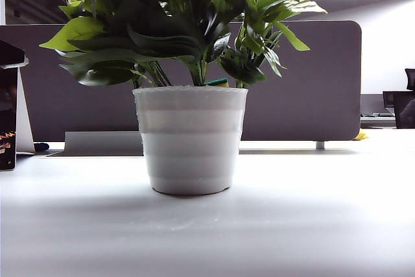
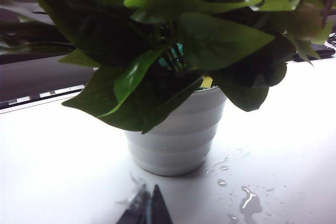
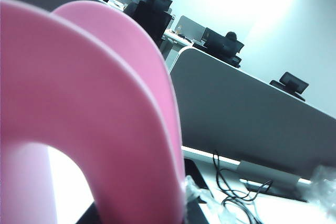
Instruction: Pick up the watering can from the table, water the potted plant, and put the can back.
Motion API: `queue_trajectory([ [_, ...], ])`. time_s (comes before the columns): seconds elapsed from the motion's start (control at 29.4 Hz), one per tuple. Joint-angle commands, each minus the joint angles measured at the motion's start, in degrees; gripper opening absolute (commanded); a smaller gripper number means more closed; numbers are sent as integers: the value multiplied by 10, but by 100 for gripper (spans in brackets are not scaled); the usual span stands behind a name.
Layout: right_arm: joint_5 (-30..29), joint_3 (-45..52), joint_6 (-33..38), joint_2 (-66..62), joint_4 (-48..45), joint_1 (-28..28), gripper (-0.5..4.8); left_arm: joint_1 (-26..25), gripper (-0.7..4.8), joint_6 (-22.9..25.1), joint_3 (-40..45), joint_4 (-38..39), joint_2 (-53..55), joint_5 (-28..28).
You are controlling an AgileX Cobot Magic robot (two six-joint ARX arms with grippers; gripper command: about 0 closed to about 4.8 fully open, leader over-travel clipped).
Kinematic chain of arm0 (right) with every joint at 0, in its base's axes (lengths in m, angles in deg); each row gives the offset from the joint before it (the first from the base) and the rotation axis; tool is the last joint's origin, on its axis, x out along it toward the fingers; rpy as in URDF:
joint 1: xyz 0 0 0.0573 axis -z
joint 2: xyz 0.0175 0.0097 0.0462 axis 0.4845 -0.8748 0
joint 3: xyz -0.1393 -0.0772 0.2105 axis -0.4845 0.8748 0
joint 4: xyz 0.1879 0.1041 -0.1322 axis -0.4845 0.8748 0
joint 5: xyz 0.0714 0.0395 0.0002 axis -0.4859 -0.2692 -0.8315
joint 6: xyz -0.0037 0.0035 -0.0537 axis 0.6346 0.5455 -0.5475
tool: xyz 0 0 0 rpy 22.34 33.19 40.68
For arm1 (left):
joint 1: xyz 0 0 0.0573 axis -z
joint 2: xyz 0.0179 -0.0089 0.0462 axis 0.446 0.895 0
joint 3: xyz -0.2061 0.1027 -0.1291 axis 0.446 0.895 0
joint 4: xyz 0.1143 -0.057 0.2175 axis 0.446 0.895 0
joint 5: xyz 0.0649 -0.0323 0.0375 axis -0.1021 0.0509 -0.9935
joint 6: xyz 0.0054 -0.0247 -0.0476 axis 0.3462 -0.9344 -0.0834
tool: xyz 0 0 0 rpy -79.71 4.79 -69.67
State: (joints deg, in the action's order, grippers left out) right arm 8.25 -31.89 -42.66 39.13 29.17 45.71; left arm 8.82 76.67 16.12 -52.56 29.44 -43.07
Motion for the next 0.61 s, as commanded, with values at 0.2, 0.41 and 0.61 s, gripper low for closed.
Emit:
queue_trajectory([
  [0.2, -9, -23, -50, 4, -89, -1, -6, -1, -5, -2, -1, -7, 1, 1],
  [0.41, -27, -34, -71, 4, -94, -1, -6, -1, -5, -2, -1, -7, 1, 1],
  [0.61, -32, -57, -92, -3, -94, -1, -6, -1, -5, -2, -1, -7, 1, 1],
])
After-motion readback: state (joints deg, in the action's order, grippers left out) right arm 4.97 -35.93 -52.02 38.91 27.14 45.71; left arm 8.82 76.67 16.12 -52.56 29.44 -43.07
